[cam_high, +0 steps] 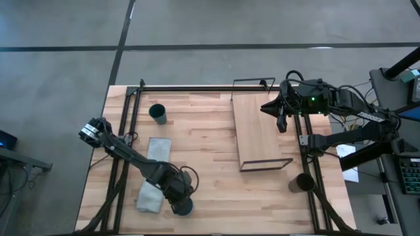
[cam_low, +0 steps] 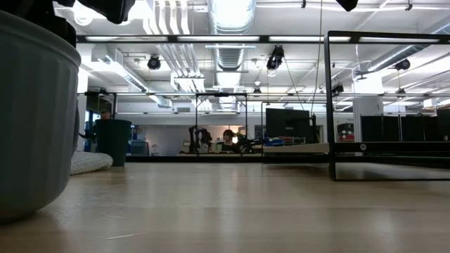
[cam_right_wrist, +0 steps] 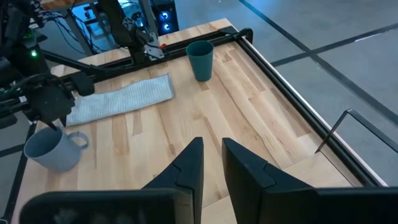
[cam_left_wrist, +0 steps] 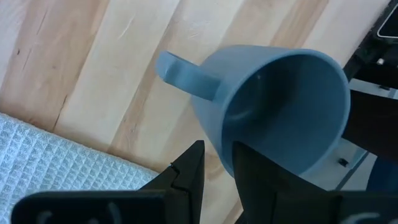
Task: Stack small to large cups/mugs on shelf
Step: Put the gray mug on the shelf
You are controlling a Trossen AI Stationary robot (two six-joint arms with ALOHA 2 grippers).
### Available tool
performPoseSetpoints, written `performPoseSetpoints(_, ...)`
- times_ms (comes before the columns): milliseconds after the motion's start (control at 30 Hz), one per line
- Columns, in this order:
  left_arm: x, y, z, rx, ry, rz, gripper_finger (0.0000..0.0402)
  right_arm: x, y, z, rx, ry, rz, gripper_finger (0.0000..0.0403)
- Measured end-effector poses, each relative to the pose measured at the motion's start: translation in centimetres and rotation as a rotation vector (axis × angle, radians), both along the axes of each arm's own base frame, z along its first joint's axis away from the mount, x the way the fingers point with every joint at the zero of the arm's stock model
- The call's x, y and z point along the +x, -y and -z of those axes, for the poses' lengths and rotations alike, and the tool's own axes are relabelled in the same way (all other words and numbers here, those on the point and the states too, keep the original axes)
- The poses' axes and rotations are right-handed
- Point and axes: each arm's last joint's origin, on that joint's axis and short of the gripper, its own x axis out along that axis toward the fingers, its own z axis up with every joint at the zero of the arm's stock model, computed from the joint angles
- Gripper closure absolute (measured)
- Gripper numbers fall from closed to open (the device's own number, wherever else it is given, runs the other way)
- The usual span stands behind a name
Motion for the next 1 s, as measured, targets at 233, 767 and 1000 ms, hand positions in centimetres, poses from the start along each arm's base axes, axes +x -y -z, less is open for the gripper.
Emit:
performPoseSetpoints(233, 0.1, 0.1, 0.4, 0.012, -0.006, 0.003, 0.0334, 0.0, 0.0, 0.0, 0.000, -0.001, 0.000, 0.0349)
performPoseSetpoints(767, 0.2, 0.0, 0.6, 0.040, 0.021, 0.041, 0.0334, 0.0, 0.0, 0.0, 0.000, -0.001, 0.000, 0.0349)
performPoseSetpoints(1000, 0.4, 0.2, 1.1, 0.018, 0.059, 0.038, 0.0334, 0.0, 0.0, 0.0, 0.000, -0.001, 0.000, 0.0349)
